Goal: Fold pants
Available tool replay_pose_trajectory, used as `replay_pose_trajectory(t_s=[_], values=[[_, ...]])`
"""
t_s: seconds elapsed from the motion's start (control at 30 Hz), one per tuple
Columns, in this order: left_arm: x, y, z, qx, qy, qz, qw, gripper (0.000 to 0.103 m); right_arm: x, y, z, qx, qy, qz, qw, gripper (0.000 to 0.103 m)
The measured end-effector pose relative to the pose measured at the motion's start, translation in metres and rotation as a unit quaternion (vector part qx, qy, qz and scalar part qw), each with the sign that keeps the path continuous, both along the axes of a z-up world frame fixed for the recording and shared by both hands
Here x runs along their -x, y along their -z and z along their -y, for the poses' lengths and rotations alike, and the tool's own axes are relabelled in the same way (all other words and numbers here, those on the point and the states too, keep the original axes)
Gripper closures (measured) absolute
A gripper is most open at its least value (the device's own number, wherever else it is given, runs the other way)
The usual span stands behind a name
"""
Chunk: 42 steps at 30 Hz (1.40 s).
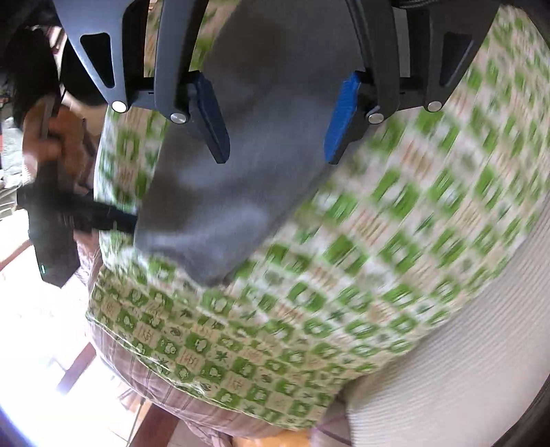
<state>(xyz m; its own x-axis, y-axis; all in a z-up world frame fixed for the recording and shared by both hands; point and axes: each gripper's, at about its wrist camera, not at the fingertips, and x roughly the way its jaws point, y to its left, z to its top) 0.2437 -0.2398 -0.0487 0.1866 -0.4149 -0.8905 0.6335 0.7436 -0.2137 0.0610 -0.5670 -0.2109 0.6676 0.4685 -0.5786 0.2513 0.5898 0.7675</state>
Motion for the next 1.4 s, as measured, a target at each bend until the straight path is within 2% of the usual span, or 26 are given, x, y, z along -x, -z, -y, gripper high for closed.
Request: replay_pose_trajectory(t_s=[0.1, 0.27, 0.33, 0.37, 0.4, 0.43, 0.47, 0.5, 0.53, 0.57, 0.67, 0.73, 0.8, 0.87, 0.9, 0.93, 1.0, 1.03, 1.07, 1.2, 1.3, 1.4], values=[[-0.025, 0.013, 0.026, -0.006, 0.015, -0.017, 0.9997, 0.042, -0.001, 0.006, 0.001, -0.026, 0.006, 0.007, 1.000, 0.066], [-0.055, 0.045, 0.071, -0.049, 0.045, -0.035, 0.9972, 0.041, 0.001, 0.017, 0.005, -0.068, 0.033, 0.026, 0.997, 0.066], [-0.060, 0.053, 0.089, -0.057, 0.062, -0.038, 0.9957, 0.034, 0.000, 0.017, 0.004, -0.063, 0.033, 0.033, 0.997, 0.067], [-0.060, 0.055, 0.096, -0.060, 0.070, -0.035, 0.9951, 0.034, -0.001, 0.017, 0.003, -0.056, 0.030, 0.038, 0.997, 0.069], [-0.058, 0.056, 0.106, -0.065, 0.083, -0.027, 0.9941, 0.034, -0.002, 0.017, 0.003, -0.050, 0.029, 0.040, 0.998, 0.083], [-0.056, 0.056, 0.115, -0.070, 0.095, -0.017, 0.9928, 0.041, -0.003, 0.017, 0.003, -0.046, 0.026, 0.040, 0.998, 0.090], [-0.055, 0.054, 0.122, -0.069, 0.103, -0.013, 0.9922, 0.066, -0.003, 0.017, 0.004, -0.044, 0.027, 0.043, 0.998, 0.091], [-0.057, 0.048, 0.129, -0.060, 0.106, -0.012, 0.9924, 0.082, -0.004, 0.015, 0.006, -0.041, 0.028, 0.047, 0.998, 0.093], [-0.060, 0.040, 0.136, -0.050, 0.103, -0.017, 0.9933, 0.092, -0.004, 0.009, 0.011, -0.036, 0.031, 0.060, 0.997, 0.094], [-0.063, 0.031, 0.141, -0.048, 0.096, -0.003, 0.9942, 0.093, -0.004, 0.004, 0.015, -0.033, 0.037, 0.072, 0.996, 0.094], [-0.069, 0.022, 0.148, -0.055, 0.076, 0.024, 0.9953, 0.093, -0.007, -0.009, 0.022, -0.032, 0.052, 0.094, 0.994, 0.094], [-0.073, 0.037, 0.145, -0.084, 0.066, 0.015, 0.9942, 0.092, -0.020, 0.001, 0.020, -0.035, 0.035, 0.063, 0.997, 0.090], [-0.070, 0.040, 0.136, -0.071, 0.062, 0.015, 0.9954, 0.087, -0.023, 0.021, 0.021, -0.068, 0.040, 0.014, 0.997, 0.089], [-0.066, 0.036, 0.124, -0.060, 0.049, 0.017, 0.9969, 0.086, -0.016, 0.032, 0.027, -0.114, 0.049, 0.004, 0.992, 0.088], [-0.063, 0.032, 0.118, -0.054, 0.045, 0.016, 0.9974, 0.085, -0.012, 0.031, 0.030, -0.117, 0.054, 0.008, 0.992, 0.084], [-0.060, 0.026, 0.111, -0.049, 0.042, 0.021, 0.9977, 0.084, -0.003, 0.026, 0.034, -0.107, 0.066, 0.019, 0.992, 0.069], [-0.051, 0.015, 0.095, -0.037, 0.033, 0.024, 0.9985, 0.076, 0.006, 0.020, 0.037, -0.111, 0.074, 0.041, 0.990, 0.048], [-0.046, 0.010, 0.089, -0.032, 0.030, 0.024, 0.9988, 0.068, 0.008, 0.017, 0.036, -0.115, 0.070, 0.050, 0.990, 0.042], [-0.039, 0.006, 0.084, -0.022, 0.025, 0.026, 0.9991, 0.062, 0.007, 0.014, 0.034, -0.114, 0.065, 0.052, 0.990, 0.041], [-0.013, 0.001, 0.067, -0.011, 0.019, 0.033, 0.9992, 0.060, -0.011, 0.010, 0.023, -0.094, 0.055, 0.034, 0.993, 0.040], [-0.024, 0.008, 0.085, -0.033, 0.017, 0.033, 0.9988, 0.060, -0.021, 0.007, 0.021, -0.083, 0.054, 0.036, 0.994, 0.040], [-0.052, 0.024, 0.101, -0.052, 0.000, 0.026, 0.9983, 0.060, -0.030, 0.006, 0.021, -0.069, 0.054, 0.039, 0.995, 0.049]])
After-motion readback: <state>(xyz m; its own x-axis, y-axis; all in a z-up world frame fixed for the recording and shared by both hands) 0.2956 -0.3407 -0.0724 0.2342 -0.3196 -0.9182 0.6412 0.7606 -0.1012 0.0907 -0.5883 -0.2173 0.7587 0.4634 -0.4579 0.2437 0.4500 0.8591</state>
